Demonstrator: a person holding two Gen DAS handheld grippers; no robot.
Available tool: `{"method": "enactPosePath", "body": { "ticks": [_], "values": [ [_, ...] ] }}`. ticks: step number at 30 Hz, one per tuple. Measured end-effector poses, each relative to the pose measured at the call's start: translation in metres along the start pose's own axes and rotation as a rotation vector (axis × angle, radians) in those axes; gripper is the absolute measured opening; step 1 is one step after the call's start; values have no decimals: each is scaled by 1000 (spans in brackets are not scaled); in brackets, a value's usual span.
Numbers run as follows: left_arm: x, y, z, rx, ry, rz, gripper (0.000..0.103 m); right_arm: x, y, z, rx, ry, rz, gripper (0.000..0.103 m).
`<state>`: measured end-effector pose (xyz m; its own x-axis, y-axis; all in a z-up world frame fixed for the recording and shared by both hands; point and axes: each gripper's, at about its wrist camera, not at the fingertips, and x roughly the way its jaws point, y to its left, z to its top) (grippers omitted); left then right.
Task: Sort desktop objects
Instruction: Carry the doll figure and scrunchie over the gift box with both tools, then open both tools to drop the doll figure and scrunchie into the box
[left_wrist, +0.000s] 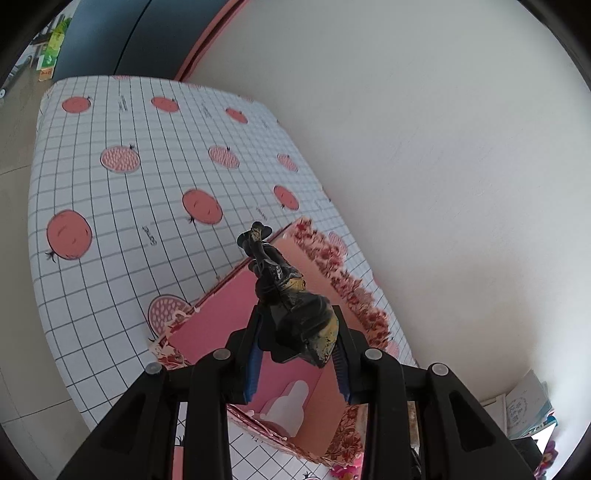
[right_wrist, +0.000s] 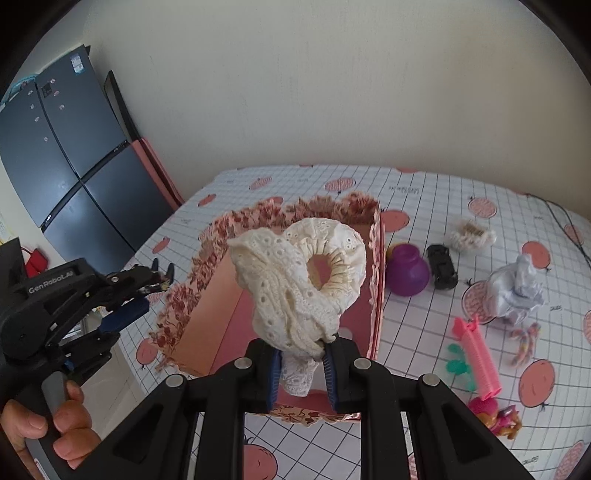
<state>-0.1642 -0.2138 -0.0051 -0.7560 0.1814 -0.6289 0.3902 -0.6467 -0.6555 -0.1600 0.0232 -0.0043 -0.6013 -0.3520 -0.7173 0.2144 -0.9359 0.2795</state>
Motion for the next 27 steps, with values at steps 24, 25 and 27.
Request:
{"method": "enactPosePath", "body": {
  "ticks": [24,25,27],
  "values": [
    [45,4,-17,-3,152,57,52,18,3,-6,-3,71,6,51],
    [45,4,-17,-4,153,53,52,17,3,-5,-3,68,5,52],
    [46,5,-17,-7,159,49,53,14,2,-4,-1,62,3,53]
  ]
}}
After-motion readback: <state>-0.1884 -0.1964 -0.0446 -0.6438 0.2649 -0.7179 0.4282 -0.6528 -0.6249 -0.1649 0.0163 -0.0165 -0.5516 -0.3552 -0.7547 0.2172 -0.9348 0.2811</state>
